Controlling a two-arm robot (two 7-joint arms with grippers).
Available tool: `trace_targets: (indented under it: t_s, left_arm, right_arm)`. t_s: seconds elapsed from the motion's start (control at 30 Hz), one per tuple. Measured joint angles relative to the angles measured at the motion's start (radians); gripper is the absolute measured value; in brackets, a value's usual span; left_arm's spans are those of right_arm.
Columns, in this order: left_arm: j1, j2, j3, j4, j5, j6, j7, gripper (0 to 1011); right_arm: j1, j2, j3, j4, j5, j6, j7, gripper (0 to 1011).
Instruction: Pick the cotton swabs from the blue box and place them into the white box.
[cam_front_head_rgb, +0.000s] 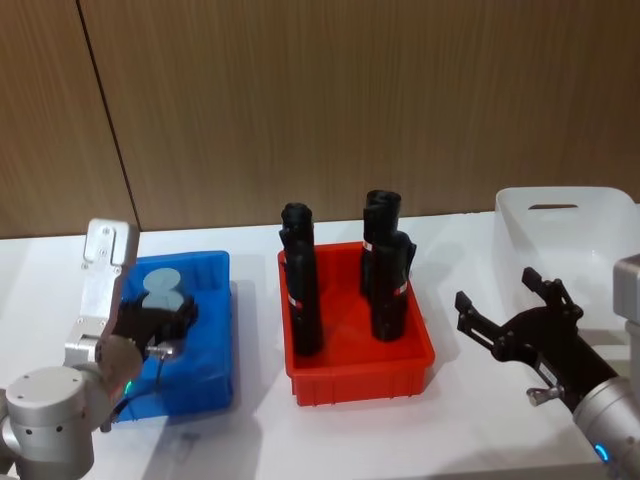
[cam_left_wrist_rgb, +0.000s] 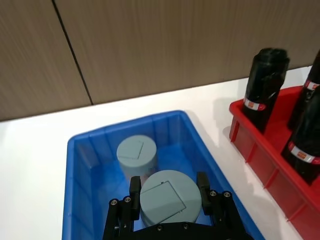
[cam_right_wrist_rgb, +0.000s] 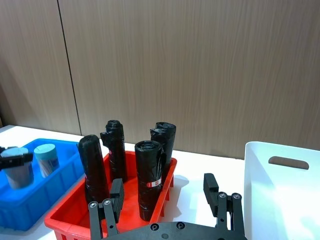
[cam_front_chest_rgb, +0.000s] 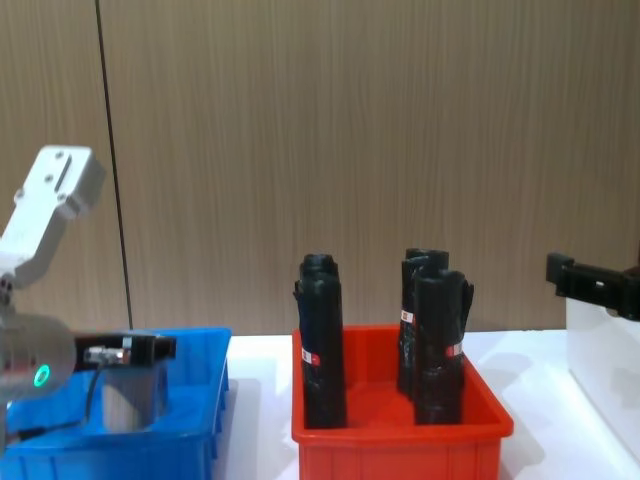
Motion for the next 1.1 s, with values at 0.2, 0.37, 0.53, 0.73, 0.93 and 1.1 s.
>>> trace_targets:
  t_s: [0.2, 0.37, 0.53, 0.73, 0.93, 1.1]
  left_arm:
    - [0.007, 0.009, 0.003, -0.066, 0.041, 0.000, -0.029, 674]
    - [0.008, 0.013, 0.005, -0.114, 0.064, -0.011, -0.070, 674]
    - [0.005, 0.014, 0.008, -0.150, 0.075, -0.026, -0.122, 674]
    - [-0.003, 0.011, 0.012, -0.173, 0.075, -0.044, -0.182, 674]
    - [-0.016, 0.004, 0.016, -0.189, 0.065, -0.063, -0.252, 674]
    - [-0.032, -0.005, 0.020, -0.195, 0.050, -0.077, -0.320, 674]
  right_arm:
    - [0.000, 0.000, 0.000, 0.000, 0.000, 0.000, 0.000, 1002]
    - [0.000, 0.000, 0.000, 0.000, 0.000, 0.000, 0.000, 1002]
    - [0.000, 0.000, 0.000, 0.000, 0.000, 0.000, 0.000, 1002]
    - [0.000, 0.000, 0.000, 0.000, 0.000, 0.000, 0.000, 1002]
    - [0.000, 0.000, 0.000, 0.000, 0.000, 0.000, 0.000, 1002]
    - [0.000, 0.000, 0.000, 0.000, 0.000, 0.000, 0.000, 1002]
